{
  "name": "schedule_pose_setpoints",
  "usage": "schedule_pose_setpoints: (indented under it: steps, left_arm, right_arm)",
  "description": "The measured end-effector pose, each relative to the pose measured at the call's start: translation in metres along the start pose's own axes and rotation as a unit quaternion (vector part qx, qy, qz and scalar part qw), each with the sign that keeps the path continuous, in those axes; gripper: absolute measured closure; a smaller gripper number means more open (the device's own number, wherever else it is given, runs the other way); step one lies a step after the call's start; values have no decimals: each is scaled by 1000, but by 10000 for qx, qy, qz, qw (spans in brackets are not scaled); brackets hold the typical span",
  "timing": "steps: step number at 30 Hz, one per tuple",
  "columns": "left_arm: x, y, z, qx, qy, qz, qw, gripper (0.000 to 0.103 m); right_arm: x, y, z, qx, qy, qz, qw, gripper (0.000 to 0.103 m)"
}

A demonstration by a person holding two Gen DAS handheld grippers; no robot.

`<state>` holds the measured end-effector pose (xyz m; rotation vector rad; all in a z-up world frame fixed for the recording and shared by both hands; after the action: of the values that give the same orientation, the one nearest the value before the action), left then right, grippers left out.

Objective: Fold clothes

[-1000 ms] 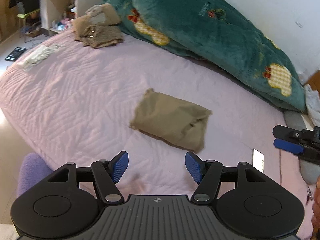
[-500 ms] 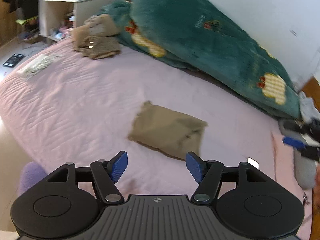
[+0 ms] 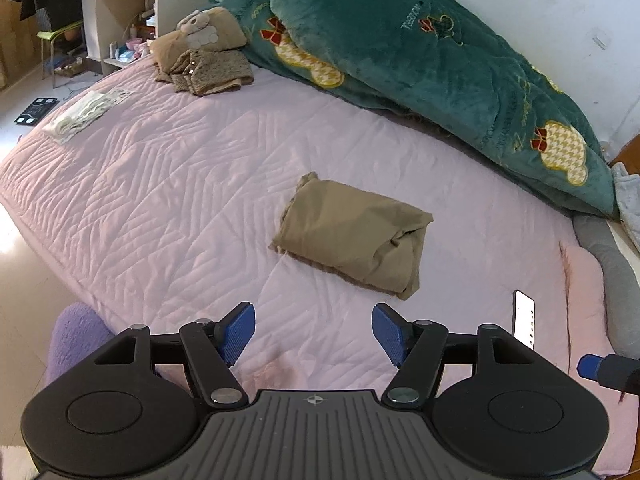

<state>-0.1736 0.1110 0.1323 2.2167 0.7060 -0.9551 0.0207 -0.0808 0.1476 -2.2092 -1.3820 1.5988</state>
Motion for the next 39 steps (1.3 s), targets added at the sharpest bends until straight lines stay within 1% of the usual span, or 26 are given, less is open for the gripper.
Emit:
schedule_pose_setpoints:
  steps: [5, 10, 13, 18, 24, 39]
  left_arm:
    - [-2, 2, 2, 3, 17, -19, 10000, 37]
    - [0, 1, 3, -4, -10, -25, 10000, 37]
    - [1, 2, 4, 26, -49, -13, 10000, 37]
    - [4, 5, 3, 67, -92, 2, 9999, 37]
    - [4, 7, -1, 77, -58, 3, 10000, 37]
    - [3, 12, 3, 88, -71, 0, 9999, 37]
  right_arm:
    - [-4, 3, -6, -32, 56, -7, 10000, 42]
    - [-5, 4, 0, -90, 38, 15, 10000, 42]
    - [-4, 3, 3, -171, 18, 106, 9998, 42]
    - [-4, 4, -1, -141, 49, 102, 9998, 42]
    - [-5, 3, -6, -173, 114, 82, 9998, 42]
    - [-9, 1, -3, -172, 90, 33, 9998, 42]
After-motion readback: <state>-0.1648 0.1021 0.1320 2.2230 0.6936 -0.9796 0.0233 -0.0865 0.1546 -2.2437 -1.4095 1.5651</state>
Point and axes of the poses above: each gripper's, at about its wrist camera, not at the fingertips, and x roughly the way its jaws point, y to its right, z to its underside, the point moved 3 cm from there along x, roughly the way its jaws point, and after that the axes turned 7 degrees about z, right-handed, at the moved point
